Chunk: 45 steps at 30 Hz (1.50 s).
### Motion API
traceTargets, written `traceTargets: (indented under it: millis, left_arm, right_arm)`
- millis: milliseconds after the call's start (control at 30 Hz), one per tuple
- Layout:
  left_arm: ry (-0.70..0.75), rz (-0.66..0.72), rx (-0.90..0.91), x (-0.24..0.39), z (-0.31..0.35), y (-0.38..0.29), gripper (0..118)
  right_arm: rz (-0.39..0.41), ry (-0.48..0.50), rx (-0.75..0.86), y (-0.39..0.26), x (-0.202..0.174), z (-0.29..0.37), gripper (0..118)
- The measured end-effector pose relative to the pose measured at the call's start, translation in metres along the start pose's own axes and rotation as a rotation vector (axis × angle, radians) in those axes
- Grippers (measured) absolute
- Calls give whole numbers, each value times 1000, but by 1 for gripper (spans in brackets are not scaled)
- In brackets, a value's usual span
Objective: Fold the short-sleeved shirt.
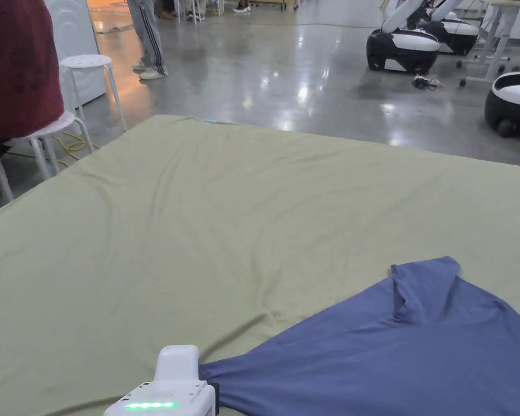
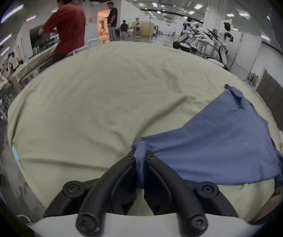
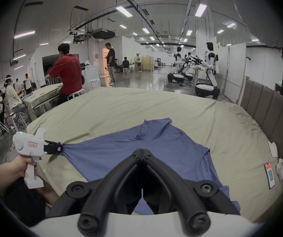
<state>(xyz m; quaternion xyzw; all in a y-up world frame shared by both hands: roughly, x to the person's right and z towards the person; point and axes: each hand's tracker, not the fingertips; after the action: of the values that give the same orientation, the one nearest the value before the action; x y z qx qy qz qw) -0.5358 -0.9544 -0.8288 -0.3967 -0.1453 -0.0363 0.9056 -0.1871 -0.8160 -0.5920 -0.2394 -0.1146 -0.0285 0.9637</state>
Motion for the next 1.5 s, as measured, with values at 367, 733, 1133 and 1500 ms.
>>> traceTargets:
  millis: [367, 733, 1133, 1500]
  left_arm:
    - [-146, -9, 154, -7, 55, 1, 3]
    - [-126, -38, 130, -5, 43, 19, 3]
    - [-137, -76, 195, -6, 61, 35, 3]
    - [-273, -100, 478, 3, 147, 138, 3]
  right_arm:
    - [67, -132, -121, 21, 86, -143, 82]
    - [-43, -204, -447, 5, 137, -338, 81]
    - [-18, -187, -143, 26, 123, -235, 4]
    - [-48, -331, 214, 143, 134, 21, 4]
